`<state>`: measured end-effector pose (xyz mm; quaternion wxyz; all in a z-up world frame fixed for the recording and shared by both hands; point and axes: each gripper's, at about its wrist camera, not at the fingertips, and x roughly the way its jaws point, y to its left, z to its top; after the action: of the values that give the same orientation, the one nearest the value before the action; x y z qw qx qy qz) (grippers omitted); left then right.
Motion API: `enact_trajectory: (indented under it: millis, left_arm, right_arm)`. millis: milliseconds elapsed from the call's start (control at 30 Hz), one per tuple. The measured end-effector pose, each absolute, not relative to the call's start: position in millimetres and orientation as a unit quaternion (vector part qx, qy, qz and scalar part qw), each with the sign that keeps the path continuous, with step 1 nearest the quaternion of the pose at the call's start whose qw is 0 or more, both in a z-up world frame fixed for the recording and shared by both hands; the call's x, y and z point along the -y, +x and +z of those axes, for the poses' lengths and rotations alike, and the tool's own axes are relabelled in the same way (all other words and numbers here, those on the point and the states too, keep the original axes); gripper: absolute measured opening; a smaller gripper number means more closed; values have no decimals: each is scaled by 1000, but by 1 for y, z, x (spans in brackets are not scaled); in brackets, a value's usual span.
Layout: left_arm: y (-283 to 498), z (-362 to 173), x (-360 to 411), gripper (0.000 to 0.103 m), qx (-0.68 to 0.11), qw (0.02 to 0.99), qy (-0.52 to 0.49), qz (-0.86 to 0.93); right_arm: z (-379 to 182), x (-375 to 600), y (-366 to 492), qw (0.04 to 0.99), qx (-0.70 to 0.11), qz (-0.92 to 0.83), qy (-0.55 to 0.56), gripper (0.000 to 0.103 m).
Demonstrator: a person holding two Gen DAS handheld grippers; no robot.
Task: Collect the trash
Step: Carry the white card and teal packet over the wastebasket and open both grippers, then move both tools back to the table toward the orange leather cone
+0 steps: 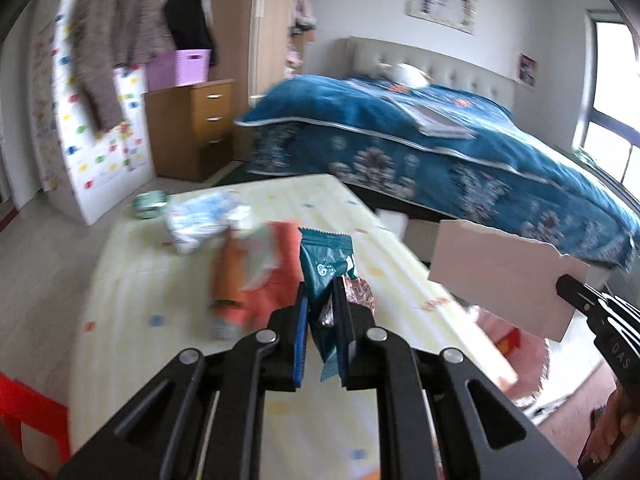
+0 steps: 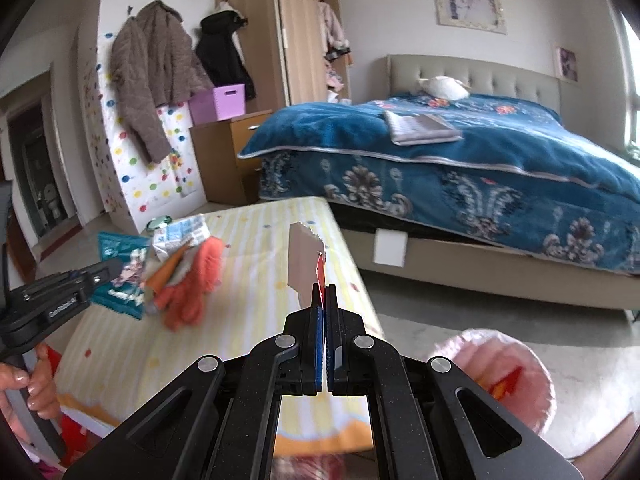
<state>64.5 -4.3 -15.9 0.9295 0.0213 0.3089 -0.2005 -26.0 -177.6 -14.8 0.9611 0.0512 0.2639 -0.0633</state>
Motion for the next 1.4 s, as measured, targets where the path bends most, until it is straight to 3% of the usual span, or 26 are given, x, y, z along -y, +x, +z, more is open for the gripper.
enact_trajectory:
  millis: [533,867,900,967,1033,1067,1133,1200,1400]
  left_arm:
    - [34,-59,212,11,-343,861,119,-355]
    - [51,-93,274,11,-392,821,133,-393]
    - [53,-95,278,15,-395,818,133,-396]
    - [55,-98,283,32,-400,814,134,-400]
    - [58,-99,285,63,-400,815,127,-401]
    - [59,-99,284,66,-400,814,122,-403]
    - [61,-99,280,70,-405,809,108,-412]
    - [64,-96,273,72,-408,811,95,-409]
    - [63,-78,234,77,-391,832,71,-387]
  right_arm:
    - [-54,306,-104,923,-301,-215,108,1]
    - [-91,361,-98,898,-336,-249,139,1]
    - [-96,365,-95,896,-339,-251,140,1]
    - [-102,369,-90,893,-346,-249,143,2]
    - [-105,374,-85,890,-353,-249,149,7]
    - [-106,375,-85,888,-354,-250,152,9]
    - [-105,373,-84,888,-355,-251,151,26]
    - [-100,369,-85,889,-354,-250,148,33]
    - [-87,357,-85,898,-341,-239,141,33]
